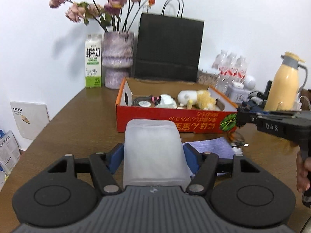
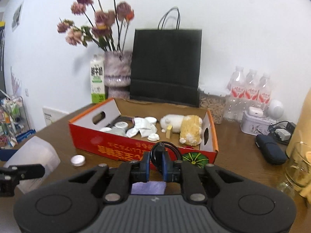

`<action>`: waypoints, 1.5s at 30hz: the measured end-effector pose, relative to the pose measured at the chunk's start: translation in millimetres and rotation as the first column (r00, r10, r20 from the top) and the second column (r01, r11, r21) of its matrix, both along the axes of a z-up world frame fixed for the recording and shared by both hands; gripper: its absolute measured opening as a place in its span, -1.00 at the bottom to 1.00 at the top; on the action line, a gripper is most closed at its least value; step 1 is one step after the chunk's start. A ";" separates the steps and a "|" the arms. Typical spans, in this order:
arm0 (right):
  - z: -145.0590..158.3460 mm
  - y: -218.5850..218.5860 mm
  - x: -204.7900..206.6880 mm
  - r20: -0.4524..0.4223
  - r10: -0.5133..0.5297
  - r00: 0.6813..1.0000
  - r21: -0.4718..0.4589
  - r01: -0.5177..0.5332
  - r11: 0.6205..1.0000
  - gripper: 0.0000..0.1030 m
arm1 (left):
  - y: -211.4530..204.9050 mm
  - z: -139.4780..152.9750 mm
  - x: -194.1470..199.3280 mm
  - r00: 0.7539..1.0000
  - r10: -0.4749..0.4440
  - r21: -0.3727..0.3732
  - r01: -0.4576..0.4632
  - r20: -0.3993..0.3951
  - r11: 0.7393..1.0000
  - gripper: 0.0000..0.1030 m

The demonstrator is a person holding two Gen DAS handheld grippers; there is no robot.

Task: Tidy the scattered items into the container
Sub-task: 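Carry the clear box and black cable over the cardboard box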

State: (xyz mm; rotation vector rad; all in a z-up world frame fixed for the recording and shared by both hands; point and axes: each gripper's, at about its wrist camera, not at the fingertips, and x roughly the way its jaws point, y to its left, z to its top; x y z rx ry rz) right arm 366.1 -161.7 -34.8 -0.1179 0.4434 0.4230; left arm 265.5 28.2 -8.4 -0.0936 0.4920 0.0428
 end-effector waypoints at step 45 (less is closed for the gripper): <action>8.8 -68.2 -248.0 -0.054 0.013 0.998 0.071 -0.009 0.997 -0.77 | -30.8 22.0 -160.2 0.994 -0.107 0.013 0.106 0.016 0.994 0.32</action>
